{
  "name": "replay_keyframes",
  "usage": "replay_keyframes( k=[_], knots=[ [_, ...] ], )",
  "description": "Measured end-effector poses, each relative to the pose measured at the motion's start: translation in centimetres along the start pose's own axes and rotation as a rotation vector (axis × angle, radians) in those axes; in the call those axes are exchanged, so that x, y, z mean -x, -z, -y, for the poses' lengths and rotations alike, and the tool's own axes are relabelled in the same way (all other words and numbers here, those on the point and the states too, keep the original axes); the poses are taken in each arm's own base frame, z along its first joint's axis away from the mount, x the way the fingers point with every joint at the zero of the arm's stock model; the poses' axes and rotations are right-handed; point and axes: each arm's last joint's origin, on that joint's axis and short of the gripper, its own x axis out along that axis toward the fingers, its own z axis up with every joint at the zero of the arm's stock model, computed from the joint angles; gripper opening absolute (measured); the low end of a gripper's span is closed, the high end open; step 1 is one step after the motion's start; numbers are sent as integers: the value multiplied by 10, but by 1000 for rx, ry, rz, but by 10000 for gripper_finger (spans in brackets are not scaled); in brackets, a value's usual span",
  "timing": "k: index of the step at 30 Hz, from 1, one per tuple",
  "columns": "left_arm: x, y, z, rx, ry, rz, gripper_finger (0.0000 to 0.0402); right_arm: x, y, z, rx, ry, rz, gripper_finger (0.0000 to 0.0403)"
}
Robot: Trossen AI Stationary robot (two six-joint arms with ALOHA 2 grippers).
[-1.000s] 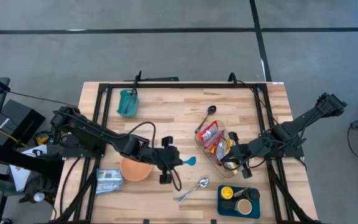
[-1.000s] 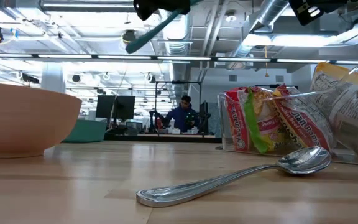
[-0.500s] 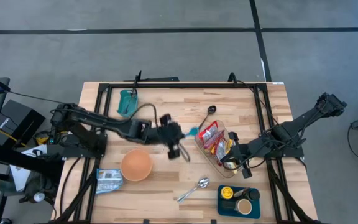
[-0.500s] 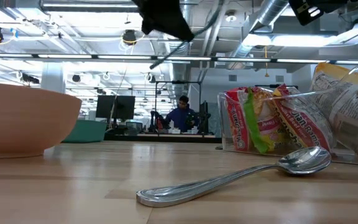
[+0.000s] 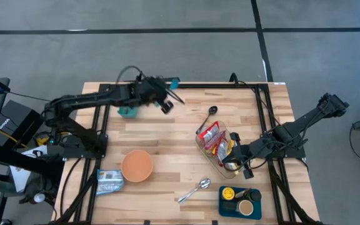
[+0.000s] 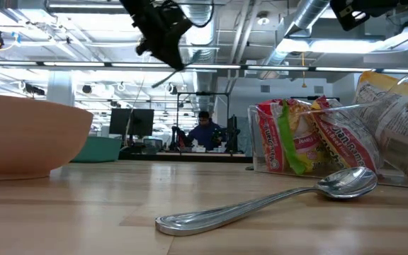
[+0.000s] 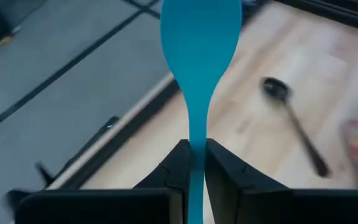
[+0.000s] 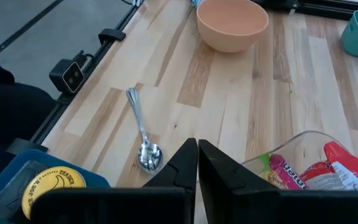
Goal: Pick & Place Food Item
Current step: Put the blue baby spoon into the green bin
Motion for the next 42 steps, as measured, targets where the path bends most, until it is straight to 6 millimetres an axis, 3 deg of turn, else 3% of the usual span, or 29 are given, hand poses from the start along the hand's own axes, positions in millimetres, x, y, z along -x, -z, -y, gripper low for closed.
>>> replay_keyframes(
  k=[5,11,17,23,32,42],
  knots=[
    [9,-2,-43,68,-97,-38,26,0,0,0,0,0,0,8],
    [22,-3,-78,135,-175,-38,26,0,0,0,0,1,0,8],
    [32,-2,-99,189,-229,-28,24,0,0,0,0,1,1,8],
    [27,6,-108,197,-263,-89,26,0,0,0,0,1,1,8],
    [-9,66,-119,207,-322,-222,27,0,0,0,3,0,1,8],
    [-24,116,-139,295,-398,-158,27,0,0,0,7,0,1,8]
  ],
)
